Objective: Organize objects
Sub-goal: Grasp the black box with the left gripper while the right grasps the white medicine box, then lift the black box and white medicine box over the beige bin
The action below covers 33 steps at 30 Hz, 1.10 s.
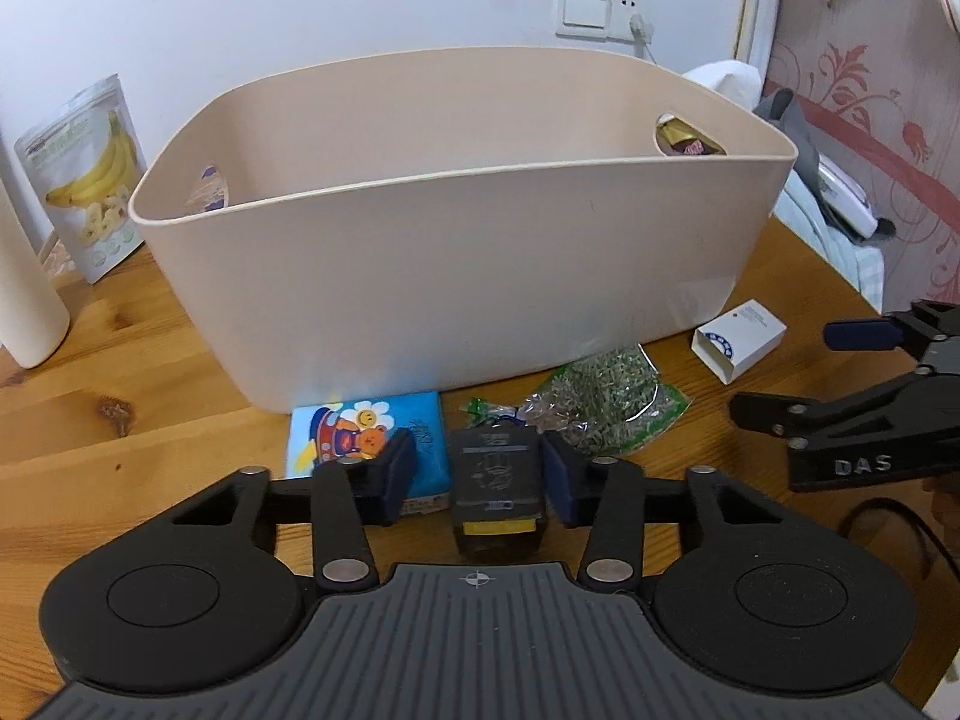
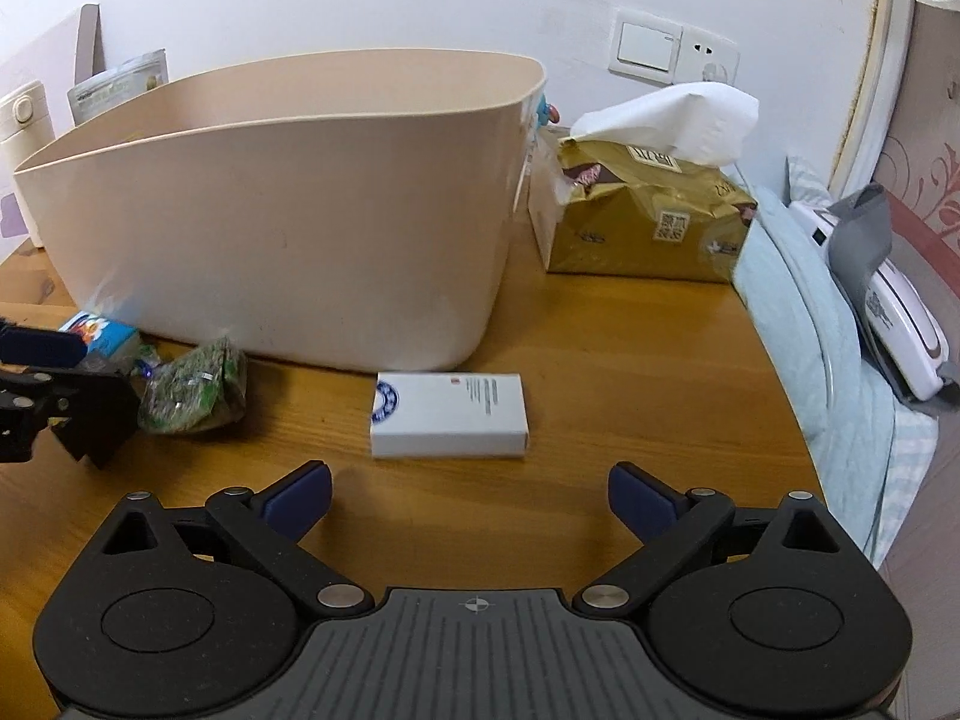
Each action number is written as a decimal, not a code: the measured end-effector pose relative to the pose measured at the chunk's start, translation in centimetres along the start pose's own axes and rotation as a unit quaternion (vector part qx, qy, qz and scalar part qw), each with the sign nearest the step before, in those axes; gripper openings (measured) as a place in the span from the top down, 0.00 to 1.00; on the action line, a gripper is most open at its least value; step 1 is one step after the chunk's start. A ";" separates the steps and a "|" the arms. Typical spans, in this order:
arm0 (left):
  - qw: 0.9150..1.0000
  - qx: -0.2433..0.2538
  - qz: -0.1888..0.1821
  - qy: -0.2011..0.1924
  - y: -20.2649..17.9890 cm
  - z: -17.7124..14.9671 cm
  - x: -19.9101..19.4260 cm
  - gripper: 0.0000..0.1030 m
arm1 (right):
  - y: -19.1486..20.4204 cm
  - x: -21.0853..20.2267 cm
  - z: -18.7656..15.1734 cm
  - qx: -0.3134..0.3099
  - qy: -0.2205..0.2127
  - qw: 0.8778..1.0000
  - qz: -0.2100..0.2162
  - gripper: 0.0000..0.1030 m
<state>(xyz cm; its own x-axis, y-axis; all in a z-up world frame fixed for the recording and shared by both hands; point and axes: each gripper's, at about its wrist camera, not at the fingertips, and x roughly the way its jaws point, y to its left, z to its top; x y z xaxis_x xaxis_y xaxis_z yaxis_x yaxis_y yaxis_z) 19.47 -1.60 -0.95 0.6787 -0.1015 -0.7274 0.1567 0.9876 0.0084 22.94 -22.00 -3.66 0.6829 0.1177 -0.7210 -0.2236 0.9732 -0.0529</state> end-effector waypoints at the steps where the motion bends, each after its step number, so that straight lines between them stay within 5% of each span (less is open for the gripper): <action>1: 1.000 -0.003 -0.002 0.001 0.1 0.0 0.0 0.58 | 0.1 0.1 0.1 -0.002 -0.002 1.000 -0.006 0.03; 6: 1.000 -0.014 -0.007 0.002 0.4 0.1 0.0 0.64 | 0.1 0.7 0.7 0.008 -0.008 1.000 -0.006 0.05; 18: 1.000 -0.025 -0.006 0.005 0.7 0.3 0.0 0.69 | 0.8 0.9 0.9 0.014 -0.015 1.000 0.007 0.45; 33: 0.999 -0.036 -0.008 0.004 1.6 -0.5 -1.1 0.69 | 1.7 -1.0 -0.6 0.007 -0.015 1.000 0.011 0.46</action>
<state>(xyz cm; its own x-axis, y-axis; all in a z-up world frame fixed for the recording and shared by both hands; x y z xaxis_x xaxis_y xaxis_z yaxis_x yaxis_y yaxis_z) 18.59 0.17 -0.50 0.6711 -0.1168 -0.7321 0.1150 0.9920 -0.0527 21.47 -20.60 -3.50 0.6990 0.1447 -0.7003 -0.2287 0.9731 -0.0272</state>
